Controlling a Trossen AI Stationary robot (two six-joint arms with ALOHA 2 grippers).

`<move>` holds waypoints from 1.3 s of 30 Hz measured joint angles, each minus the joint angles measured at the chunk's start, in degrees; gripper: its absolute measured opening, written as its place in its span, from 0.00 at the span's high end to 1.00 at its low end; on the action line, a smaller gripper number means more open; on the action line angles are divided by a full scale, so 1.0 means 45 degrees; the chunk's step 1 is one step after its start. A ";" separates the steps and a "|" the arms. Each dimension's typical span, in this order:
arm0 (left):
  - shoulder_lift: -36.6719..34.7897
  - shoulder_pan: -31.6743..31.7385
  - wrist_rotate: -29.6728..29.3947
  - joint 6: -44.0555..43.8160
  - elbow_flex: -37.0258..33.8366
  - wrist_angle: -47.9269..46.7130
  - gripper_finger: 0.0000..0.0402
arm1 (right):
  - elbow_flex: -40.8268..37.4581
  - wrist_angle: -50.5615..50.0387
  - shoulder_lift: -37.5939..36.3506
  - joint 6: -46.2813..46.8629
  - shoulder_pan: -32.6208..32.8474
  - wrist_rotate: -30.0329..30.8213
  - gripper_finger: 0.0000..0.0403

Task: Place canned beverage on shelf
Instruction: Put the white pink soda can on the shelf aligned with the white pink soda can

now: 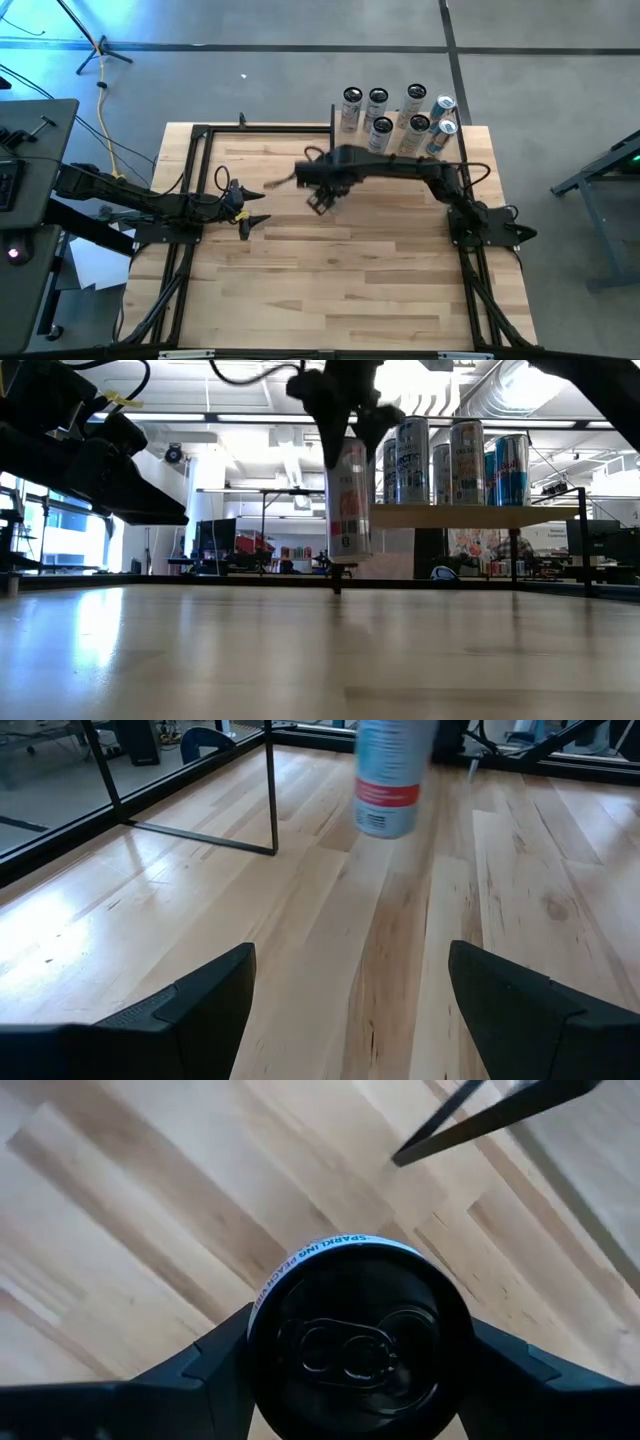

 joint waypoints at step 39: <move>-0.0005 0.0000 -0.0004 0.0001 0.0000 0.0000 0.24 | -0.2927 0.3511 0.0168 0.1172 -0.1088 0.0454 0.27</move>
